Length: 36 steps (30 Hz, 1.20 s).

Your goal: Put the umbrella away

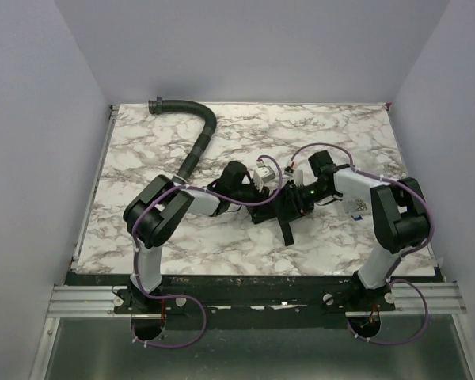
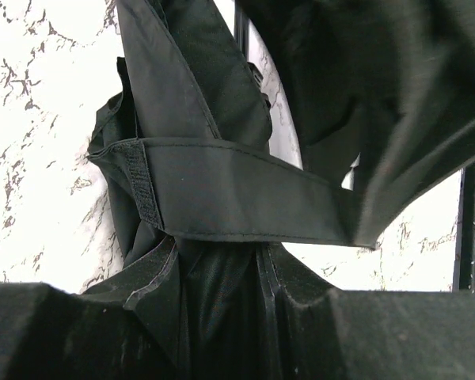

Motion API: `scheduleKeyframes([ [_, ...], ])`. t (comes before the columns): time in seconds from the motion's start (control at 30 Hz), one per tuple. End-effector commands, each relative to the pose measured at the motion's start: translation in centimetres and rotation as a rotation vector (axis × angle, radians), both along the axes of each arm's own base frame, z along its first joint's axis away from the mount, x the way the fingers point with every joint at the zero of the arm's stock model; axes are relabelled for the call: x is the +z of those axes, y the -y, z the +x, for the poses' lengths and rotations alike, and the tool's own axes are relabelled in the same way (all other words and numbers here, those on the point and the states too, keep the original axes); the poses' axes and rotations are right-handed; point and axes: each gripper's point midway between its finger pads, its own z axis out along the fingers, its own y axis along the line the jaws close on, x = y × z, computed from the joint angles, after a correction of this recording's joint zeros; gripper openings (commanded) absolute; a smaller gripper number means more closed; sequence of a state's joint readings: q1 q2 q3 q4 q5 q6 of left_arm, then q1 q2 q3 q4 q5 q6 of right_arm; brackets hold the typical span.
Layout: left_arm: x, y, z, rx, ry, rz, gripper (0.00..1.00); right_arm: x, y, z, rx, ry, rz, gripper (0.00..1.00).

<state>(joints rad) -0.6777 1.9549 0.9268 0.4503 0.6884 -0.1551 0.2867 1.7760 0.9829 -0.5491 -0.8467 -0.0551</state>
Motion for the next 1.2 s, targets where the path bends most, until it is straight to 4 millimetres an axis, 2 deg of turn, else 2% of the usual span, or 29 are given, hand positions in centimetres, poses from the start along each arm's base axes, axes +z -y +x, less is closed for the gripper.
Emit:
scheduleKeyframes([
  [0.0,-11.3,-7.6,-6.5,0.028,-0.281,0.413,0.0,4.3,0.5,-0.9,0.151,0.184,0.066,0.42],
  [0.07,-11.3,-7.7,-6.4,0.027,-0.276,0.418,0.0,5.2,1.0,-1.8,0.218,0.232,0.071,0.48],
  [0.2,-11.4,-7.8,-6.5,0.023,-0.269,0.421,0.0,6.2,2.6,-3.8,0.445,0.325,0.068,0.51],
  [0.3,-11.4,-7.9,-6.5,0.021,-0.261,0.42,0.0,7.4,3.6,-3.6,0.614,0.474,0.064,0.52],
  [0.37,-11.4,-8.0,-6.5,0.02,-0.256,0.423,0.0,8.1,3.7,-1.7,0.667,0.67,0.038,0.61],
  [0.4,-11.4,-7.9,-6.5,0.019,-0.251,0.42,0.0,8.3,3.6,-1.0,0.712,0.805,0.04,0.7],
  [0.47,-11.4,-8.0,-6.5,0.016,-0.249,0.422,0.0,8.4,2.9,0.8,0.8,1.115,0.049,0.99],
  [0.53,-11.5,-8.1,-6.5,0.016,-0.247,0.426,0.0,7.5,2.2,1.7,0.897,1.268,0.085,1.0],
  [0.67,-11.7,-8.2,-6.7,0.014,-0.248,0.43,0.0,7.8,0.5,4.7,0.944,1.343,0.149,1.0],
  [0.77,-11.6,-8.1,-6.7,0.014,-0.249,0.425,0.0,8.0,0.3,7.2,0.951,1.481,0.079,1.0],
  [0.83,-11.6,-8.0,-6.7,0.011,-0.247,0.422,0.0,7.2,0.5,8.3,0.956,1.486,0.039,1.0],
  [0.93,-11.6,-7.8,-6.5,0.008,-0.249,0.423,0.0,5.6,0.7,8.8,0.978,1.511,0.01,1.0],
  [1.17,-11.4,-7.6,-6.4,0.01,-0.249,0.414,0.0,0.9,0.7,7.3,1.021,1.39,0.0,1.0],
])
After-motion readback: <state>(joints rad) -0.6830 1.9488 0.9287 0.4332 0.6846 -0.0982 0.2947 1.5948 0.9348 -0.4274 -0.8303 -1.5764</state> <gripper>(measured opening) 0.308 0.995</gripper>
